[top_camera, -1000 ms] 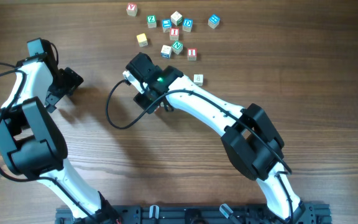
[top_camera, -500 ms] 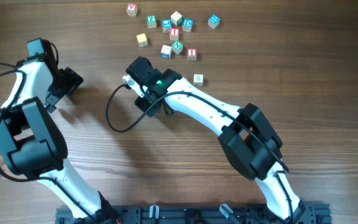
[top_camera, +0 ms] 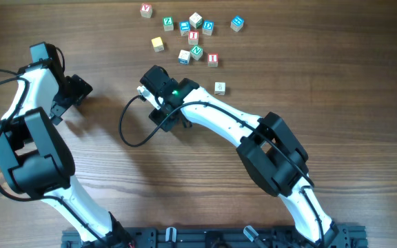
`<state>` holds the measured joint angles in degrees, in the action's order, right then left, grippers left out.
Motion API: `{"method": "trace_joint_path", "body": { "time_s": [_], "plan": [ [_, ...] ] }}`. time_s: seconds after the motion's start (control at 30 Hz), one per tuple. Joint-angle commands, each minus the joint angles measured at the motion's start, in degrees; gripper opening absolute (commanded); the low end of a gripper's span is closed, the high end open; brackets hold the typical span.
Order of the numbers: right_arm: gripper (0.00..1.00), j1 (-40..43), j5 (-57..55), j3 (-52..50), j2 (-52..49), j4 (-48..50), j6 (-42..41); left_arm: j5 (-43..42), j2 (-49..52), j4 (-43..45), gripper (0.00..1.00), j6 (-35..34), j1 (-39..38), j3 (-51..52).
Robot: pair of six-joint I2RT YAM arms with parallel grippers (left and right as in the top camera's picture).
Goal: Form a tower
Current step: 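Grasp the blue-2 block with the right gripper and lift it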
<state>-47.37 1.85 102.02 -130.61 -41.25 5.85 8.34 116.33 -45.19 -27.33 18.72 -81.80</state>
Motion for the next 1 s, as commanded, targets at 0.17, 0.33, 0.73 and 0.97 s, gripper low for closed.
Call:
{"method": "trace_joint_path", "body": {
  "time_s": [0.17, 0.33, 0.73, 0.97],
  "plan": [
    [0.47, -0.4, 2.1, -0.5, -1.2, -2.3, -3.1, 0.5, 0.0, 0.0, 1.0, -0.1, 0.2, 0.3],
    [0.5, -0.4, 2.0, -0.5, -1.2, -2.3, -5.5, 0.5, 0.0, 0.0, 1.0, -0.1, 0.2, 0.3],
    [0.24, -0.3, -9.9, 4.9, 6.0, -6.3, -18.3, 0.5, 0.0, 0.0, 1.0, -0.1, 0.2, 0.3],
    [0.25, 3.0, -15.8, 4.0, 8.2, -12.2, -31.3, 0.5, 0.0, 0.0, 1.0, -0.1, 0.2, 0.3]
  ]
}}
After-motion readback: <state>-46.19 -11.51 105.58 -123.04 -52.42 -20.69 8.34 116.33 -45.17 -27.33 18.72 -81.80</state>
